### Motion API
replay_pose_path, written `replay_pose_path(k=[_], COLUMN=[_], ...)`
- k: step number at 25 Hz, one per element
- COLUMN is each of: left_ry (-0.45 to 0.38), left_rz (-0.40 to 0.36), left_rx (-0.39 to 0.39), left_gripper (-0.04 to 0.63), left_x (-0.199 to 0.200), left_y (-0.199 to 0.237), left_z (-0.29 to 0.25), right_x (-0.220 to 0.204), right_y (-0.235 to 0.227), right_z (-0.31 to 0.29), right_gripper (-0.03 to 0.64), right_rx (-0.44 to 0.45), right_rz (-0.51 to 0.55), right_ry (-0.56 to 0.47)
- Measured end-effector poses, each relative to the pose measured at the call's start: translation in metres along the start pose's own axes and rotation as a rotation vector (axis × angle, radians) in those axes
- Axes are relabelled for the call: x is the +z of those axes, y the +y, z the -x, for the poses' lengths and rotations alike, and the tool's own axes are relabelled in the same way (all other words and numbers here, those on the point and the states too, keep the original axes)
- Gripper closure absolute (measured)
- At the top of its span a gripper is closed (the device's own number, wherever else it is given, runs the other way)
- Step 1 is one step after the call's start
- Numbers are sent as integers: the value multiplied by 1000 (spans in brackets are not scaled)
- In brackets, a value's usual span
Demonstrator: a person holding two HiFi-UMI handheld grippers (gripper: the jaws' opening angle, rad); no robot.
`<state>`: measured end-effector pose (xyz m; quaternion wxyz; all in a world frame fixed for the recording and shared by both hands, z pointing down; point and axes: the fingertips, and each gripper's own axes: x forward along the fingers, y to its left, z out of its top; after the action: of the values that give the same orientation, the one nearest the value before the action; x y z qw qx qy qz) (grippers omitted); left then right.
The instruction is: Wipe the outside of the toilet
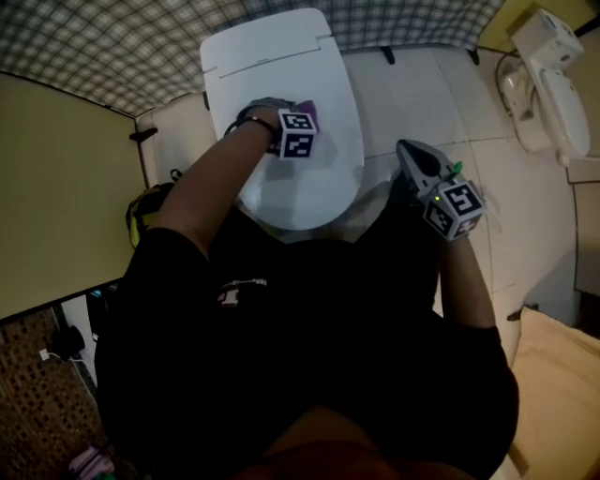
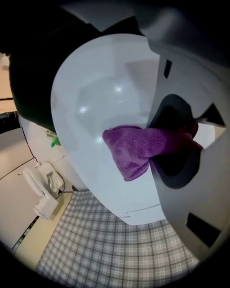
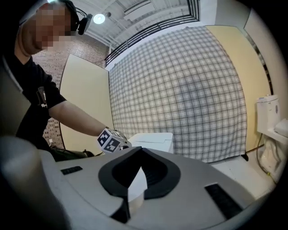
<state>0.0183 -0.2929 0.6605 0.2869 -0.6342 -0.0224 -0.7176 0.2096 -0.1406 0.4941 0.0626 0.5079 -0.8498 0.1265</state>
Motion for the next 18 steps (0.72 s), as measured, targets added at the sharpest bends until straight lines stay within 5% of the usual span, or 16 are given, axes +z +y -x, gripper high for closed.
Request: replay_pose_path(k=[11, 18], left_ry=[-106, -157], left_rz=[-92, -89], left_rx=[-44, -52], left_gripper=[503, 502], left_x=[70, 85], left_y=[-192, -241], left_z=[63, 79], right_x=[8, 32], right_y=[80, 99], right_z=[80, 104], right_gripper=[611, 611], right_rx=[15, 14], right_rz=[56, 126], right_ry=[-48, -111])
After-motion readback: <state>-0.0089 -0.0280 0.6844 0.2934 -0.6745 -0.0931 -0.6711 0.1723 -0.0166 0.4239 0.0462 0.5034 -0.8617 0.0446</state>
